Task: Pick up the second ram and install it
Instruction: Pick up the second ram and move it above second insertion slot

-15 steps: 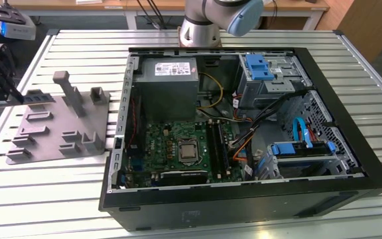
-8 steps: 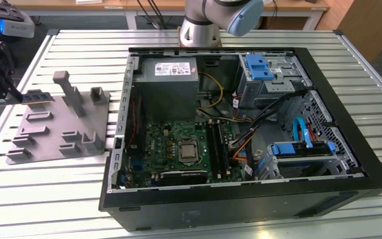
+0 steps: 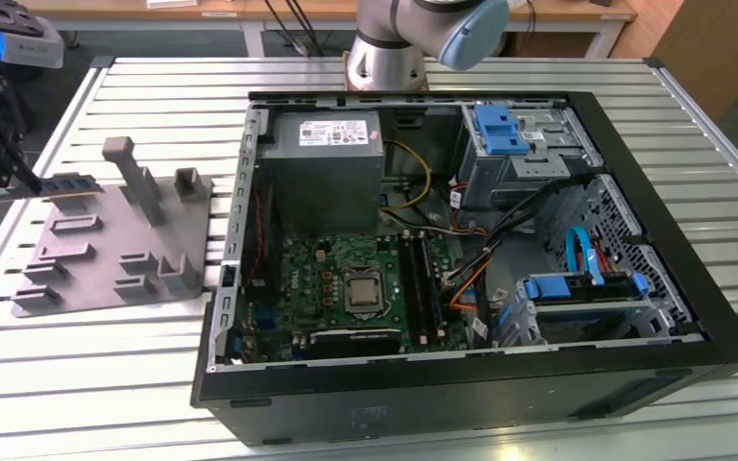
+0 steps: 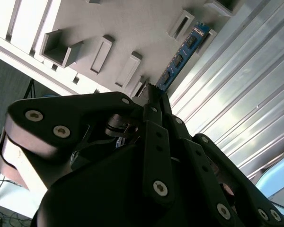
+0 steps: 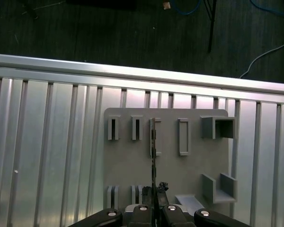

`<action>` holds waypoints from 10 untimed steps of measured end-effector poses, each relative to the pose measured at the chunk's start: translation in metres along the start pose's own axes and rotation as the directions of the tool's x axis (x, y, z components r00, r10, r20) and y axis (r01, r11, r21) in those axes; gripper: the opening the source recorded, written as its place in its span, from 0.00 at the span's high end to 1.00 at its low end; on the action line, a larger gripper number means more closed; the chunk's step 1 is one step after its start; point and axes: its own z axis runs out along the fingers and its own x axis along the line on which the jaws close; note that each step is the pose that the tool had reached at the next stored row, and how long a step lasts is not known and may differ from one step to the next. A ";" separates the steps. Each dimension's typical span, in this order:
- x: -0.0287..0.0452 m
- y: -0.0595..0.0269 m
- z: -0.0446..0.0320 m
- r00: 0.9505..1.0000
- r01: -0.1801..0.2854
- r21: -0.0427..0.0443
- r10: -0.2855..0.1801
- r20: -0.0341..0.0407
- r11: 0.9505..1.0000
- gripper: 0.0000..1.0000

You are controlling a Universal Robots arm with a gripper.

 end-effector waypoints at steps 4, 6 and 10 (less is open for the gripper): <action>-0.0002 0.0001 -0.0023 1.000 0.000 0.000 0.000 0.000 1.000 0.86; -0.0003 0.0001 -0.0034 1.000 0.000 0.000 0.000 0.000 1.000 0.86; -0.0005 0.0001 -0.0055 1.000 0.000 0.000 0.000 0.000 1.000 0.86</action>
